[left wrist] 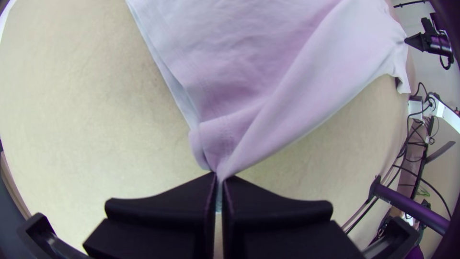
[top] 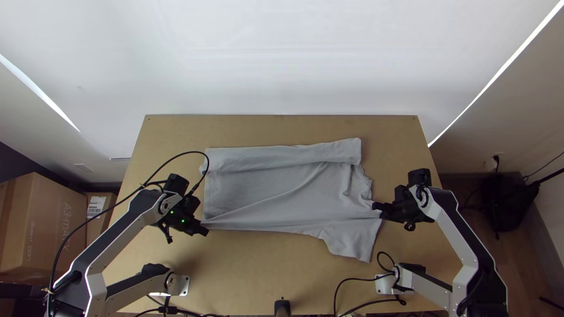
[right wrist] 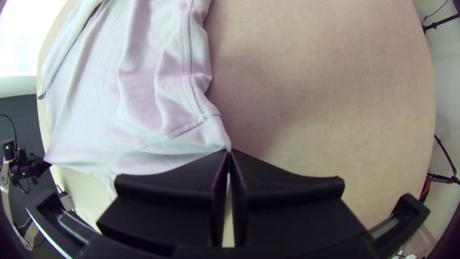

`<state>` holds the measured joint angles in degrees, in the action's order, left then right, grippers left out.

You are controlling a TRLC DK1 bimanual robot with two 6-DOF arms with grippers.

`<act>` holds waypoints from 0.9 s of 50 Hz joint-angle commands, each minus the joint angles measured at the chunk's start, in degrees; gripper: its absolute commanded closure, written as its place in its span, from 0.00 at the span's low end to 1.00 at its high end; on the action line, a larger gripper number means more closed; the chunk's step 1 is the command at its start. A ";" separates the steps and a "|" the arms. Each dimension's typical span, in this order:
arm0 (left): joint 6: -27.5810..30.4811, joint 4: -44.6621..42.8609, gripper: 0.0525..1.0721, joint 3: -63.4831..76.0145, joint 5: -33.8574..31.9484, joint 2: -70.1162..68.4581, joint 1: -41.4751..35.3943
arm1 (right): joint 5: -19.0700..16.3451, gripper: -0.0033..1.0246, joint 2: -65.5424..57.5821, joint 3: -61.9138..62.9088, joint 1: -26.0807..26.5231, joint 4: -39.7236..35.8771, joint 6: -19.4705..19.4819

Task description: Fold the t-shirt

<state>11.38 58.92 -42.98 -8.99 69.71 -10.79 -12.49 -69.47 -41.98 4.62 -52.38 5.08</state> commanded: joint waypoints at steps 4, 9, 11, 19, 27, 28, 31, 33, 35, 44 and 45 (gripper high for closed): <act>-3.82 0.50 0.98 -6.24 -2.70 -0.72 -0.82 | -0.17 0.98 2.41 -5.40 -4.71 -0.88 1.16; -7.42 -1.79 0.98 -10.19 -3.66 -0.72 -1.08 | -0.52 0.98 2.24 -7.77 -7.00 -0.88 2.56; -8.48 -3.02 0.98 -11.60 -3.75 -0.63 -1.08 | -0.52 0.98 2.06 -8.82 -7.79 -0.88 3.27; -11.20 -8.64 0.98 -14.32 -3.66 0.78 1.12 | -0.52 0.98 -0.40 -12.60 -8.84 -0.88 3.62; -11.99 -10.93 0.98 -16.96 -3.84 4.38 2.70 | -0.52 0.98 -4.09 -16.91 -9.37 -0.44 3.97; -12.08 -11.28 0.98 -17.31 -3.84 4.82 2.79 | -0.52 0.98 -4.71 -17.53 -9.54 -0.44 4.15; -12.87 -11.81 0.98 -18.72 -3.84 6.14 3.05 | -0.43 0.98 -6.29 -19.37 -10.16 -0.27 4.15; -13.93 -12.42 0.98 -19.68 -3.84 7.10 3.05 | -0.43 0.98 -7.61 -20.87 -10.16 -0.18 4.32; -14.80 -12.68 0.98 -20.83 -3.84 8.16 3.05 | -0.43 0.98 -9.01 -22.62 -10.25 -0.18 4.85; -17.44 -16.20 0.98 -24.69 -3.93 12.11 4.02 | -0.43 0.98 -16.31 -31.41 -10.25 0.44 5.38; -17.53 -16.55 0.98 -24.96 -3.93 12.47 4.11 | -0.43 0.98 -17.28 -32.38 -10.25 0.44 5.38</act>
<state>-3.62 44.47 -65.25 -12.69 80.16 -7.68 -12.91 -82.61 -69.58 -5.26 -52.66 9.23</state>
